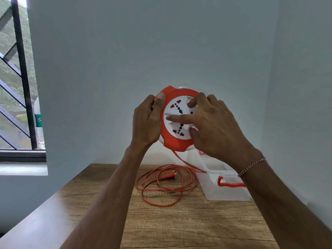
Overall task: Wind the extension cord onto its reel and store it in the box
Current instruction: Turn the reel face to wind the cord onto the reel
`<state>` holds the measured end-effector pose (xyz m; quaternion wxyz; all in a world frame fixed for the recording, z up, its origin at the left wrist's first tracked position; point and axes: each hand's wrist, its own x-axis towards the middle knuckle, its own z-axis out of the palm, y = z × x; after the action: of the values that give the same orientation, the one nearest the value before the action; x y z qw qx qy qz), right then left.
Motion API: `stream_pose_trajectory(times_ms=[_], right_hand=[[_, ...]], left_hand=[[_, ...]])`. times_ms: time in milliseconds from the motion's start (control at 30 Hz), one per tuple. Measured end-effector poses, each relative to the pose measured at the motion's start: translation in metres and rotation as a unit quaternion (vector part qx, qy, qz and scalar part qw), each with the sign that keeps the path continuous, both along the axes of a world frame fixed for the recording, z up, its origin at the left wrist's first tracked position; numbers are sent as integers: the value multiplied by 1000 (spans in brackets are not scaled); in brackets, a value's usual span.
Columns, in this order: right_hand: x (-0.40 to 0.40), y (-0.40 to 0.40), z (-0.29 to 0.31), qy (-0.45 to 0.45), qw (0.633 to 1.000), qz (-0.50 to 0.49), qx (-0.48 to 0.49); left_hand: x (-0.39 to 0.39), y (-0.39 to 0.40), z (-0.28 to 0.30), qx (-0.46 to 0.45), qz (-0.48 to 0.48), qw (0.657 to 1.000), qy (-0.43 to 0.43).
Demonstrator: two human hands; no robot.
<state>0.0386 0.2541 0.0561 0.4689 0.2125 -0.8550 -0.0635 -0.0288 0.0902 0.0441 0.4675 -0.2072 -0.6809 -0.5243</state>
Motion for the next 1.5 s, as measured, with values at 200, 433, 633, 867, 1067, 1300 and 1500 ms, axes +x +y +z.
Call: stream_pose_trajectory(times_ms=[200,433,633,867,1067,1300,1500], right_hand=[[0,-2,0,8,997,-4,-82],[1,-2,4,5,996,30,-83],[3,3,8,5,995,83,-57],[7,-2,6,-50,998,22,15],[1,-1,2,9,1000,2,15],[0,-5,-4,62,994,6,-92],[1,-5,-3,50,994,6,-94]], left_hand=[[0,0,0,3,-1,1000,2],[1,-1,0,6,-1,1000,-6],[-1,-2,0,5,4,1000,-3],[-1,-2,-1,4,7,1000,-2],[-1,-2,0,3,3,1000,7],[-2,-4,1,4,4,1000,12],[-1,-3,0,3,7,1000,2]])
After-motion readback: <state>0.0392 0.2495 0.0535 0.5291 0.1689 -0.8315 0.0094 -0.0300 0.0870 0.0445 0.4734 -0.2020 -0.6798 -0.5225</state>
